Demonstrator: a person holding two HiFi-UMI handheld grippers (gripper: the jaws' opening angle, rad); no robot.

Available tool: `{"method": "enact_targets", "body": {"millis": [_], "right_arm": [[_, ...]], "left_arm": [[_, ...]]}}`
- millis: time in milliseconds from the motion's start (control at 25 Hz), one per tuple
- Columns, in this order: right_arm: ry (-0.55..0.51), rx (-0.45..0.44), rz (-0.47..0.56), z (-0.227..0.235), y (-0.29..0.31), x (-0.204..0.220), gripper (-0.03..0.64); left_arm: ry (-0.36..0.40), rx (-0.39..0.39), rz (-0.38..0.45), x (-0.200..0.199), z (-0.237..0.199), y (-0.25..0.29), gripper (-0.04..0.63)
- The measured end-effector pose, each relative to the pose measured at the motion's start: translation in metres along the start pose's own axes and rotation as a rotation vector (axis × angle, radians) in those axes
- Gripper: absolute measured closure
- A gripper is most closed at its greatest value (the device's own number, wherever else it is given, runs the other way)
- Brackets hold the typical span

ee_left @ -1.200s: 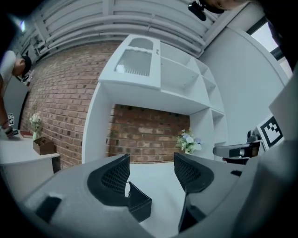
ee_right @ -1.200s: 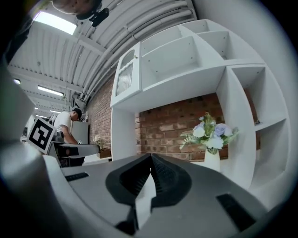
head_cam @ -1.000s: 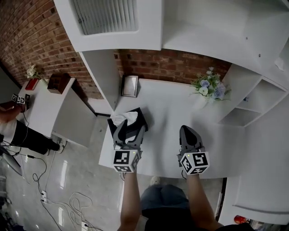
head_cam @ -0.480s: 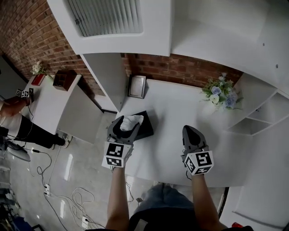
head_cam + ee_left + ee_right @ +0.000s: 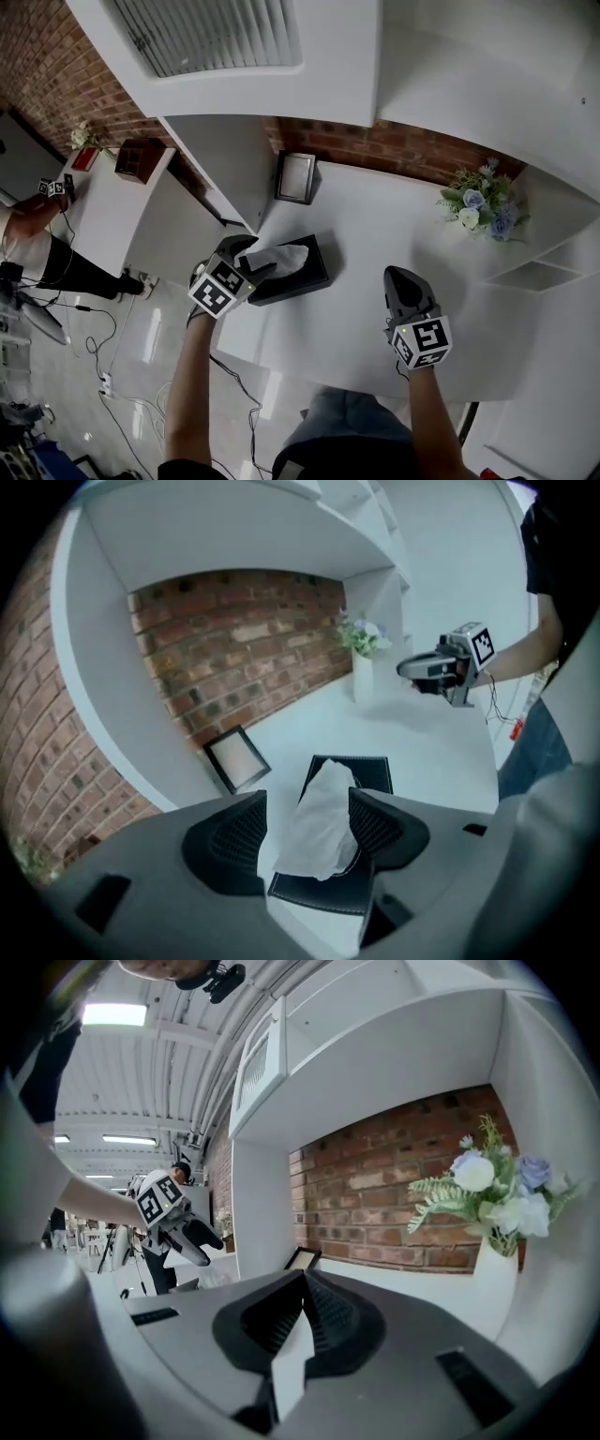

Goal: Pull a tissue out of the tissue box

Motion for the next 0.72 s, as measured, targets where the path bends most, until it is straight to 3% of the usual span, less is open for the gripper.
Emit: {"method": "enact_targets", "body": {"millis": [200, 320, 720], "right_arm": [[0.003, -0.021, -0.019, 0.000, 0.012, 0.007, 0.618], [0.005, -0.029, -0.025, 0.000, 0.016, 0.011, 0.617], [0.009, -0.018, -0.026, 0.002, 0.017, 0.011, 0.618]], "left_arm": [[0.057, 0.103, -0.183, 0.031, -0.003, 0.023, 0.328], [0.064, 0.153, -0.248, 0.039, -0.002, 0.032, 0.336], [0.061, 0.194, -0.254, 0.043, 0.001, 0.040, 0.463]]}}
Point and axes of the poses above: the fingertips, and each gripper's own axes: y forward along the fingers, z to its right, x out of its underside, the point moved 3 cm from there along -y, backward along the fingers, and after that the axes turned 1 degree about -x, right-handed, at the moved point
